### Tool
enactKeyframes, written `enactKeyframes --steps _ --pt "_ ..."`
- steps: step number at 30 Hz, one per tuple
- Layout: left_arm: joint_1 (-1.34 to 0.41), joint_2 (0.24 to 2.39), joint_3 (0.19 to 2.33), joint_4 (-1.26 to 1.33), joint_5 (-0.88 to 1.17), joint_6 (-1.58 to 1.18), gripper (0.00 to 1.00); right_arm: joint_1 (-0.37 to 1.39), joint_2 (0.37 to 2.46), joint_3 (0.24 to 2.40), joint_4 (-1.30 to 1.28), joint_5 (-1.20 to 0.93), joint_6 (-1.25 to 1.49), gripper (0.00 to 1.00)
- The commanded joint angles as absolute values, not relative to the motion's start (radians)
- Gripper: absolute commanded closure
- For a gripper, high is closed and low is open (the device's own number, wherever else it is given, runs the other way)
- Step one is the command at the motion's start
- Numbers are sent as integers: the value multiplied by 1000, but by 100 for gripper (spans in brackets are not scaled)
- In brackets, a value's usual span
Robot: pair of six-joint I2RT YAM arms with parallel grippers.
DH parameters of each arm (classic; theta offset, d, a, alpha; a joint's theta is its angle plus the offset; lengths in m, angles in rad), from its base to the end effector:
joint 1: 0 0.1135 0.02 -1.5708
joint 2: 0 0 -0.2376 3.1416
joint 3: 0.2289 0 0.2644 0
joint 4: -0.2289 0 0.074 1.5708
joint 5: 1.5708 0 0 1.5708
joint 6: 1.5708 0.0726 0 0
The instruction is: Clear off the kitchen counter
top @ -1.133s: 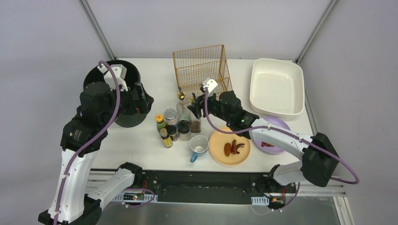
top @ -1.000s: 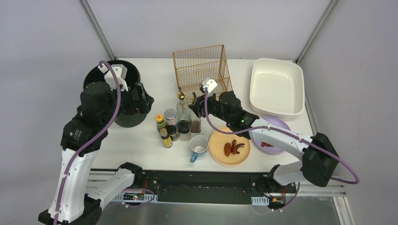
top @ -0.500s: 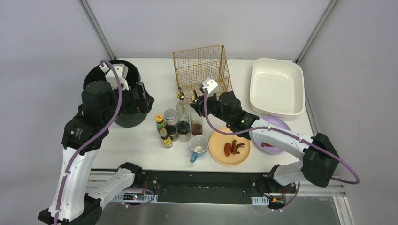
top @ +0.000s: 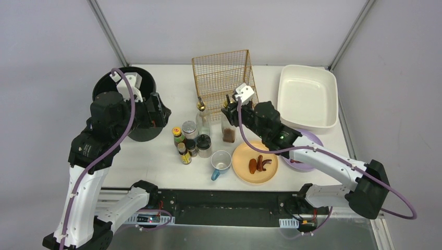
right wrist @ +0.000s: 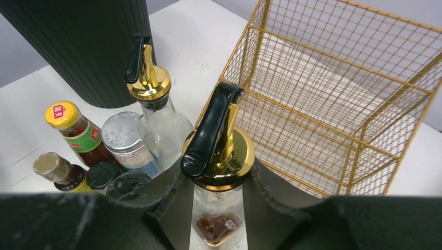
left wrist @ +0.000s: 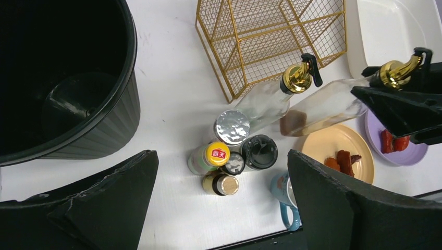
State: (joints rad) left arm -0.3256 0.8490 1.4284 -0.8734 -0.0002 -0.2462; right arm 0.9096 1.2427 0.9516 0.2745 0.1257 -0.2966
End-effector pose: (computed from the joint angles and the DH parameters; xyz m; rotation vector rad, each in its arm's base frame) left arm 0.1762 -0.0595 0.4406 0.0746 1.8821 -0.3940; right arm 0.2242 0.2733 0.3196 -0.8244 1.3713 0.3781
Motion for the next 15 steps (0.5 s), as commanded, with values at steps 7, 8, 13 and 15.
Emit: enactKeyframes --steps 7,8,13,15 --pt "-319 827 1420 -861 5 -249 0 902 1166 1188 219 195 -426 100" --pt "-319 825 1421 -861 6 -249 1 897 1175 1215 203 190 -435 100" --pt "-319 815 1421 -862 8 -250 0 863 1206 1332 165 159 -454 100" --pt "-319 810 1416 -863 13 -254 0 845 1225 1382 151 150 -458 100"
